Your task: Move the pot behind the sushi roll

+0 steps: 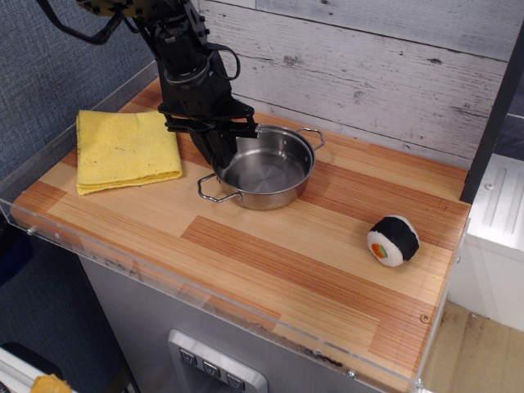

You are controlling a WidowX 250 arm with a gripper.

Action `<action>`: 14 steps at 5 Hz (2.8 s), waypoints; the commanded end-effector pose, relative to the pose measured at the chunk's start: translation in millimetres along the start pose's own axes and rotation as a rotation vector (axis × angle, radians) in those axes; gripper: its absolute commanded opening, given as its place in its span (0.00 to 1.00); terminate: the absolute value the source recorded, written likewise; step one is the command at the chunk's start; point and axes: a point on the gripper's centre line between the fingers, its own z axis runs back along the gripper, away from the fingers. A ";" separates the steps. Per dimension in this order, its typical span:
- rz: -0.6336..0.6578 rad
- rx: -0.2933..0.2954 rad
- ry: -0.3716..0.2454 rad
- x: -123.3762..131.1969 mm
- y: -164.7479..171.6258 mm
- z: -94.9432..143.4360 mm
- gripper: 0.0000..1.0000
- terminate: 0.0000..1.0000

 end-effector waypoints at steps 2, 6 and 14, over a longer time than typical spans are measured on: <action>-0.042 -0.067 -0.097 15.4 -19.8 50.3 0.00 0.00; -0.134 -0.168 -0.142 19.8 -91.5 46.0 0.00 0.00; -0.119 -0.167 -0.041 32.0 -126.0 -1.6 1.00 0.00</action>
